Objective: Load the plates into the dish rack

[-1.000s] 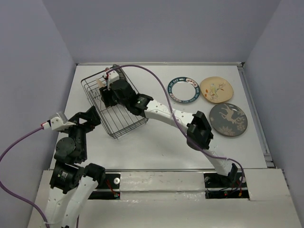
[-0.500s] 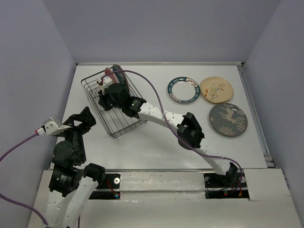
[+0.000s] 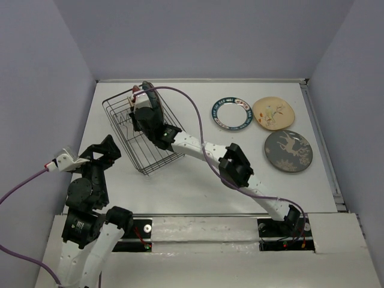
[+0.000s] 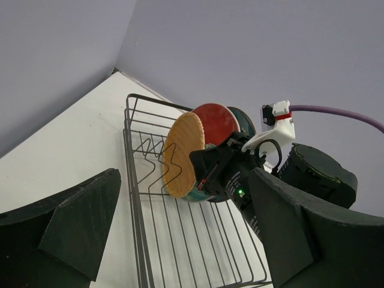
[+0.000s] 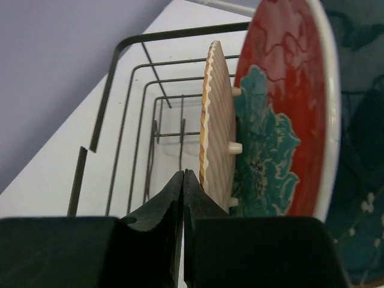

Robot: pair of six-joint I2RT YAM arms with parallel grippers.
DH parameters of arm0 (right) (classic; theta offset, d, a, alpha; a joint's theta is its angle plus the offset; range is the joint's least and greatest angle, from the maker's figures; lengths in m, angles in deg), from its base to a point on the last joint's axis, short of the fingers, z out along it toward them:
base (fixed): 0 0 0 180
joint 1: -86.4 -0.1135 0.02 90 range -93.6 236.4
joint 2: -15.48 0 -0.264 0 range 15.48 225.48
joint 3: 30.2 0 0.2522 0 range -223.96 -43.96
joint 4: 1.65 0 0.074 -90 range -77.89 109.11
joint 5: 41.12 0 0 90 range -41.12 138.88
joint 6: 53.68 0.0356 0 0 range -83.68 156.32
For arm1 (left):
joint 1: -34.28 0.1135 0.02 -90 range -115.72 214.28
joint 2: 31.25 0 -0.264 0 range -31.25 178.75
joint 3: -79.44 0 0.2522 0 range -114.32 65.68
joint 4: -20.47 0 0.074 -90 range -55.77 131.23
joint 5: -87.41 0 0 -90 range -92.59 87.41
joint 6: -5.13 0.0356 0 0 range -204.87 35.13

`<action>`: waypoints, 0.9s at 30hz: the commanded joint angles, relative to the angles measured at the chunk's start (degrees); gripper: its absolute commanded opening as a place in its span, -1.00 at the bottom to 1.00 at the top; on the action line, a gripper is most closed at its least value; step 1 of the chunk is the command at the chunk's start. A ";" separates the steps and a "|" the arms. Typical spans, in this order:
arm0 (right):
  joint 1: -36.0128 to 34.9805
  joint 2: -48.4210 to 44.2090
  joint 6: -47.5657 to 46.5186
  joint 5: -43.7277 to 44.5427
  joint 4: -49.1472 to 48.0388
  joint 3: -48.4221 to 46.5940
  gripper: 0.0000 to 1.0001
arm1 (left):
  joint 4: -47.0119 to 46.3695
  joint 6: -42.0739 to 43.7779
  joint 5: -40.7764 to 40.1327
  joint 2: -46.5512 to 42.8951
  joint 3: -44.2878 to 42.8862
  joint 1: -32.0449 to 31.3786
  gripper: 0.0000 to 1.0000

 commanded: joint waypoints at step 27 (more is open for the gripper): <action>5.04 -45.94 12.57 2.09 -7.69 44.56 0.09 | -2.14 0.55 3.01 0.82 0.07 0.22 0.98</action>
